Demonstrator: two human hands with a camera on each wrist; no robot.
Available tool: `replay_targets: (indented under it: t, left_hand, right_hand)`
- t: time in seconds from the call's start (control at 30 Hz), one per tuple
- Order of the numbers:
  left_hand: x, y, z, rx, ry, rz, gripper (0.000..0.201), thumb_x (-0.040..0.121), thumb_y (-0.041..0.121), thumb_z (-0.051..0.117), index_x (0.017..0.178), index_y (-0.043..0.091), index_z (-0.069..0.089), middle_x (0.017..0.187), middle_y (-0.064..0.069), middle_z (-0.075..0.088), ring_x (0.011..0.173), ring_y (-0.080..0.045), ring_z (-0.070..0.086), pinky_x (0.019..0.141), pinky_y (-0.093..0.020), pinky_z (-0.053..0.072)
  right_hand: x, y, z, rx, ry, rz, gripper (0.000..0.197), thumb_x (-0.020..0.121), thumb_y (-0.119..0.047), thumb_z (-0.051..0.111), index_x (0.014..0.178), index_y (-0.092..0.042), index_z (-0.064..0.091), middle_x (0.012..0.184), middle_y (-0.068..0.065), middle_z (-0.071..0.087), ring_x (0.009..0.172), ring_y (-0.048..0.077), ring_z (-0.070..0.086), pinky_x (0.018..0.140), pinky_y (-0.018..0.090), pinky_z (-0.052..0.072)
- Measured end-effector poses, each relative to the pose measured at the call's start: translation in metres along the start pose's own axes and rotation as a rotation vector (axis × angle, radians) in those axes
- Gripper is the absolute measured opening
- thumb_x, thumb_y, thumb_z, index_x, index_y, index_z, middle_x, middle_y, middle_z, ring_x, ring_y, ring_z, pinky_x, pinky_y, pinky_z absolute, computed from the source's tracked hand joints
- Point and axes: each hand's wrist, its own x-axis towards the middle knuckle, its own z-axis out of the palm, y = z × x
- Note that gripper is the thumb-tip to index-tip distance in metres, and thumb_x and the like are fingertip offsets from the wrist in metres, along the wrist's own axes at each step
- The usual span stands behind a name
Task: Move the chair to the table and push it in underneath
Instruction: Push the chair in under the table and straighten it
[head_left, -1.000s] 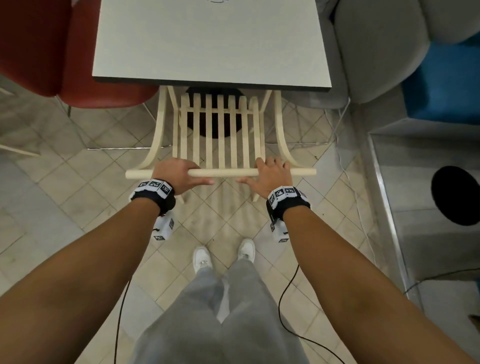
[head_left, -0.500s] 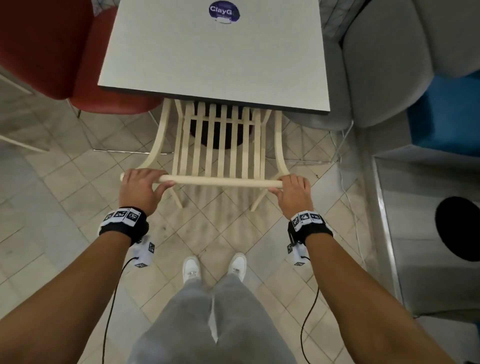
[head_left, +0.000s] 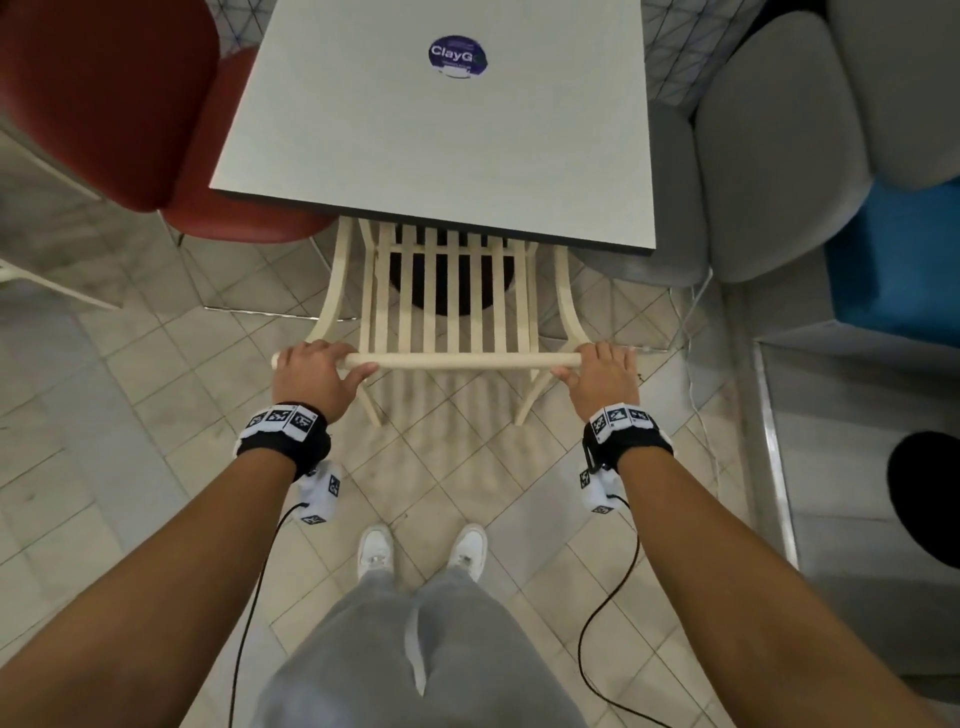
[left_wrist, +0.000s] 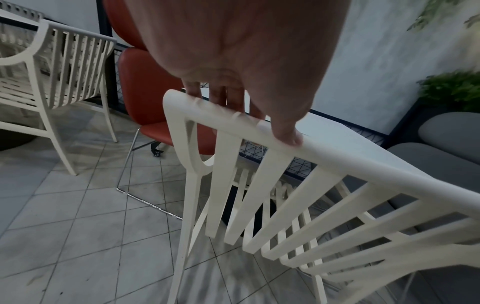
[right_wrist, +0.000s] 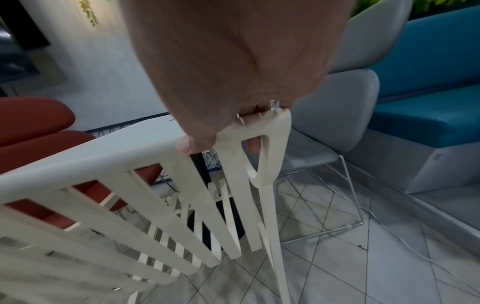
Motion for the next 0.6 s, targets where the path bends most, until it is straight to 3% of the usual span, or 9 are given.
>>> replay_targets:
  t: [0.23,0.33,0.4,0.5,0.6]
  left_hand:
    - [-0.008,-0.001,-0.006,0.065,0.007,-0.023,0.076,0.074,0.090,0.042,0.097,0.026,0.074,0.090,-0.002,0.074,0.092,-0.029,0.062,0.090,-0.048,0.046]
    - [-0.014,-0.004,-0.005,0.078,0.015,-0.011,0.076,0.072,0.093,0.039,0.093,0.028,0.074,0.086,0.001,0.072,0.088,-0.026,0.061,0.088,-0.046,0.045]
    - [-0.018,-0.006,-0.005,0.074,0.015,0.002,0.074,0.072,0.093,0.040,0.090,0.029,0.074,0.083,0.003,0.071,0.086,-0.025,0.061,0.087,-0.045,0.044]
    - [-0.024,-0.011,-0.003,0.034,0.019,0.018,0.067,0.076,0.088,0.045,0.092,0.029,0.073,0.084,0.003,0.071,0.085,-0.024,0.061,0.088,-0.045,0.044]
    - [-0.029,-0.019,0.000,-0.005,0.034,0.036,0.060,0.082,0.080,0.048,0.100,0.029,0.073,0.090,0.003,0.072,0.089,-0.025,0.063,0.092,-0.047,0.045]
  right_hand:
    - [-0.021,-0.008,0.007,0.010,0.068,-0.001,0.067,0.092,-0.065,0.036,0.115,-0.007,0.061,0.113,0.017,0.066,0.116,0.038,0.055,0.115,0.059,0.032]
    - [-0.023,-0.007,0.004,0.011,-0.011,0.016,0.065,0.091,-0.065,0.041,0.118,-0.009,0.060,0.117,0.015,0.064,0.118,0.037,0.053,0.115,0.058,0.029]
    - [-0.020,-0.011,0.003,0.028,-0.073,0.017,0.068,0.086,-0.071,0.047,0.120,-0.014,0.060,0.120,0.010,0.062,0.121,0.035,0.051,0.117,0.059,0.023]
    - [-0.016,-0.026,0.004,0.043,-0.106,-0.058,0.071,0.085,-0.077,0.041,0.120,-0.019,0.060,0.121,0.006,0.062,0.122,0.031,0.052,0.120,0.061,0.013]
    - [-0.022,-0.044,0.006,0.069,-0.044,-0.088,0.075,0.085,-0.078,0.039,0.113,-0.013,0.063,0.113,0.009,0.067,0.112,0.032,0.055,0.117,0.054,0.025]
